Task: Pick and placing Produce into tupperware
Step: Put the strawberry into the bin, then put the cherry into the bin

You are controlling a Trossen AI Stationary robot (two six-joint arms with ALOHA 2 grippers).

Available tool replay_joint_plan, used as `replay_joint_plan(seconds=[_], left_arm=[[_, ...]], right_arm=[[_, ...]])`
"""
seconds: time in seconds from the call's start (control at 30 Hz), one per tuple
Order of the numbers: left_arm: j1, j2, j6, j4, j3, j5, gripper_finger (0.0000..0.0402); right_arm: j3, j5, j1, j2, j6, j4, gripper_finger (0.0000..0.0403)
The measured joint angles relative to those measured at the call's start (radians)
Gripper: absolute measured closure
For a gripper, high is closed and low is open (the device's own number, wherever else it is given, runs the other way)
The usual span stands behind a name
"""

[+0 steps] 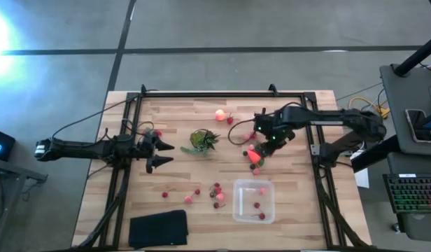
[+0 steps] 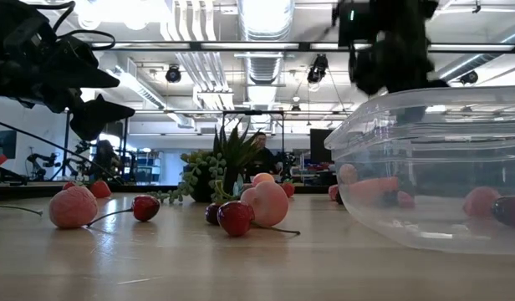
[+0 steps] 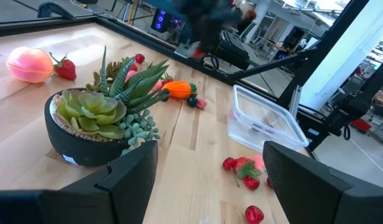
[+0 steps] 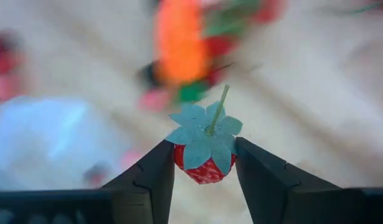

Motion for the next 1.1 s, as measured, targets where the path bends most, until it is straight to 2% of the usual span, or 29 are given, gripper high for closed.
replay_joint_plan(seconds=[0.23, 0.37, 0.5, 0.67, 0.87, 1.1], left_arm=[[0.0, 0.0, 0.0, 0.001, 0.0, 0.0, 0.0125], [0.0, -0.001, 0.0, 0.0, 0.0, 0.0, 0.0125], [0.0, -0.001, 0.0, 0.0, 0.0, 0.0, 0.0125], [0.0, 0.0, 0.0, 0.0, 0.0, 0.0, 0.0125], [0.0, 0.0, 0.0, 0.0, 0.0, 0.0, 0.0125], [0.0, 0.0, 0.0, 0.0, 0.0, 0.0, 0.0125]], right_arm=[[0.155, -0.039, 0.29, -0.016, 0.283, -0.008, 0.0253], [0.207, -0.037, 0.447, 0.05, 0.432, -0.004, 0.0253], [0.246, -0.035, 0.559, 0.141, 0.52, 0.036, 0.0253], [0.272, -0.03, 0.617, 0.27, 0.578, 0.104, 0.0253], [0.304, 0.037, 0.631, 0.391, 0.603, 0.076, 0.0245], [0.35, 0.023, 0.631, 0.439, 0.598, 0.033, 0.0189]])
